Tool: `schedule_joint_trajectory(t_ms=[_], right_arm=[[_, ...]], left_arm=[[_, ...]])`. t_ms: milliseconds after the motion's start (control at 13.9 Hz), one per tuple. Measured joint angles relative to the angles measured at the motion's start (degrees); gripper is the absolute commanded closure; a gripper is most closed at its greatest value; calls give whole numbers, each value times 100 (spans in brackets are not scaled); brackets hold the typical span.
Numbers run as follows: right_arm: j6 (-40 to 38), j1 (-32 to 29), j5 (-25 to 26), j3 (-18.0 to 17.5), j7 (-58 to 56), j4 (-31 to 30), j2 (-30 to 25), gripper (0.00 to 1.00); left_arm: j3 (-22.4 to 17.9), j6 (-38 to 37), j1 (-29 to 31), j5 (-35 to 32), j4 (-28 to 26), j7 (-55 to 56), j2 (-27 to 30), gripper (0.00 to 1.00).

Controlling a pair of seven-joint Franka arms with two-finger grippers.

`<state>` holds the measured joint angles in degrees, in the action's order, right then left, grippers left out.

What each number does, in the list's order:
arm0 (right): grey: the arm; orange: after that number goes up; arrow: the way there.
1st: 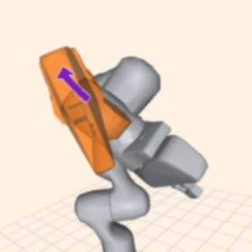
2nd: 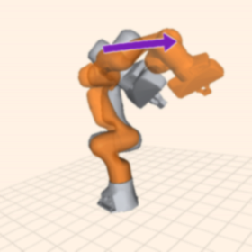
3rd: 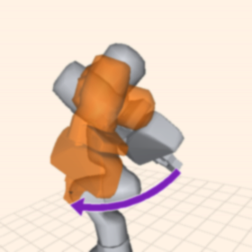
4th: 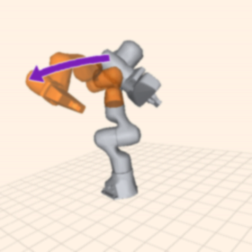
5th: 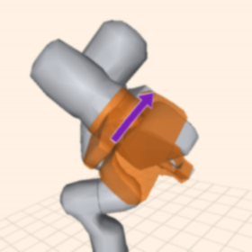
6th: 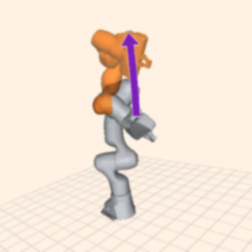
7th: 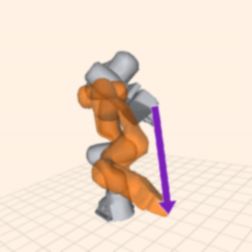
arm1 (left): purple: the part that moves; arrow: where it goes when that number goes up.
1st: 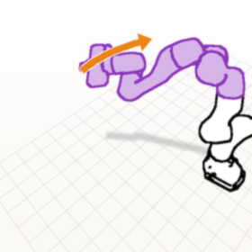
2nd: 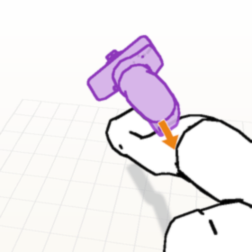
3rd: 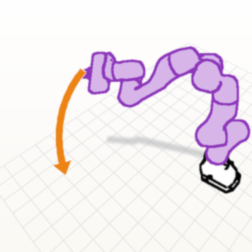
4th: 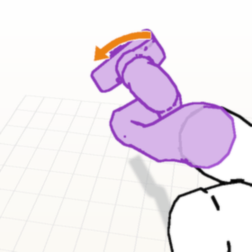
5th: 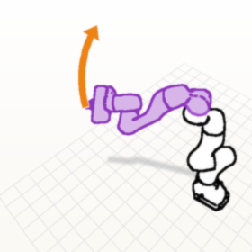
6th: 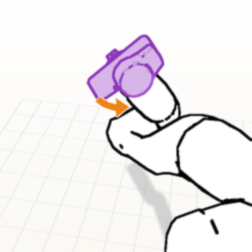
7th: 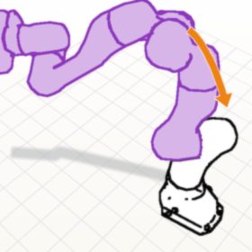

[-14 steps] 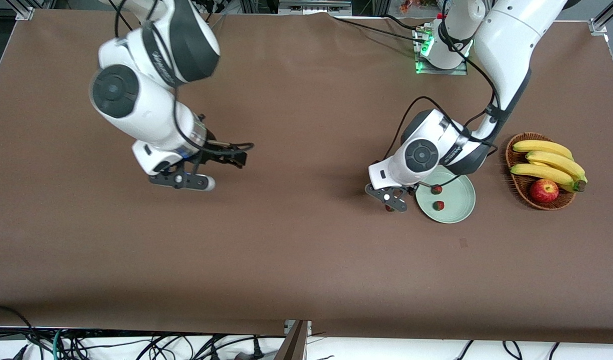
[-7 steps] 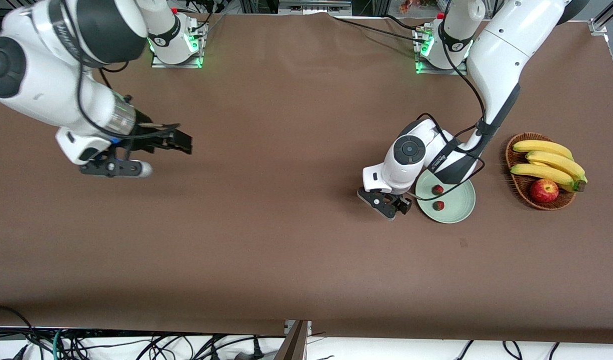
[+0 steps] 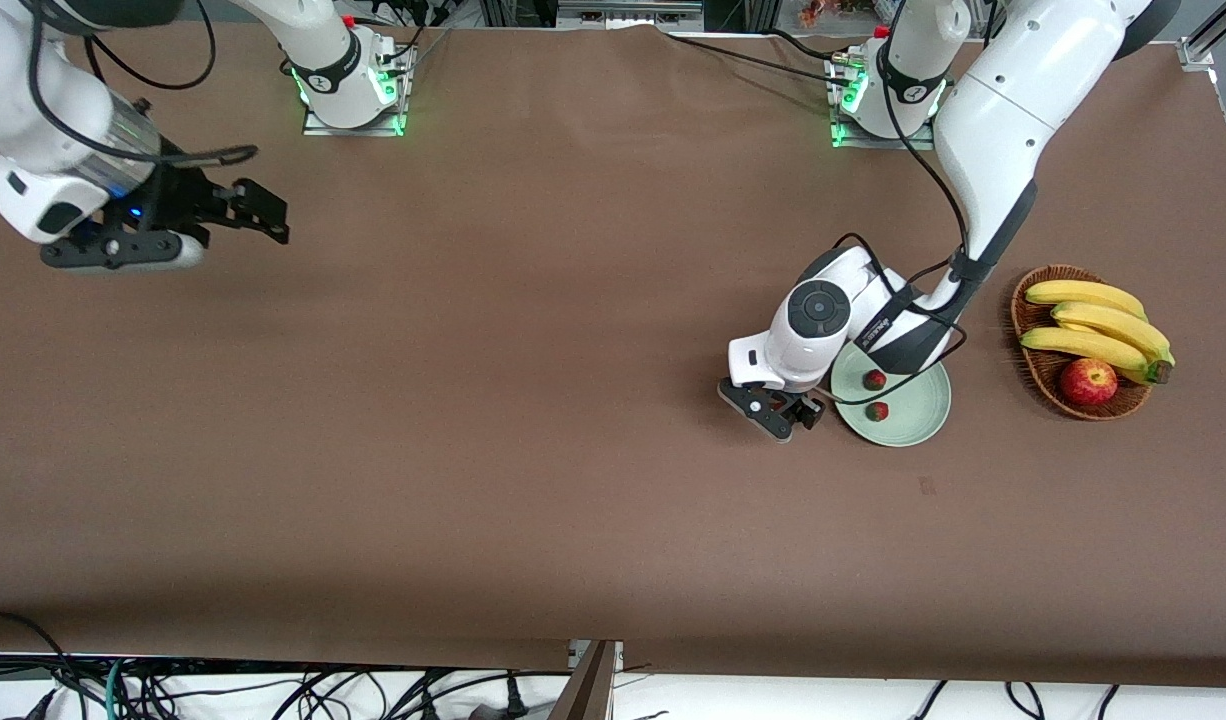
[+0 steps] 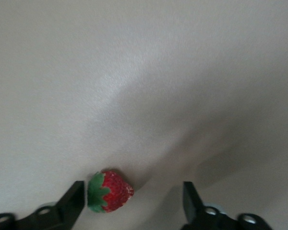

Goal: Collect all strawberries into plate
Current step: 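Grasp the third strawberry with the left gripper while the right gripper withdraws, then lower the strawberry onto the plate and open the left gripper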

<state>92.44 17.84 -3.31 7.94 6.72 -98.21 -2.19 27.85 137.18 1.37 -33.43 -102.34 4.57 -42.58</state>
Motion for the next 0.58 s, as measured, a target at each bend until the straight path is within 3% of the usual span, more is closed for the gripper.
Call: schedule_joint_trajectory(t_ms=[144, 432, 576], right_arm=[[5, -45, 64, 11, -76, -55, -107, 0], [104, -50, 100, 59, -87, -47, -102, 0], [135, -52, 108, 71, -90, -7, -101, 0]], left_arm=[[13, 18, 15, 0, 2, -16, -23, 100], [23, -21, 204, -4, 43, -568, 115, 100], [173, -493, 452, -4, 85, -743, 294, 100]])
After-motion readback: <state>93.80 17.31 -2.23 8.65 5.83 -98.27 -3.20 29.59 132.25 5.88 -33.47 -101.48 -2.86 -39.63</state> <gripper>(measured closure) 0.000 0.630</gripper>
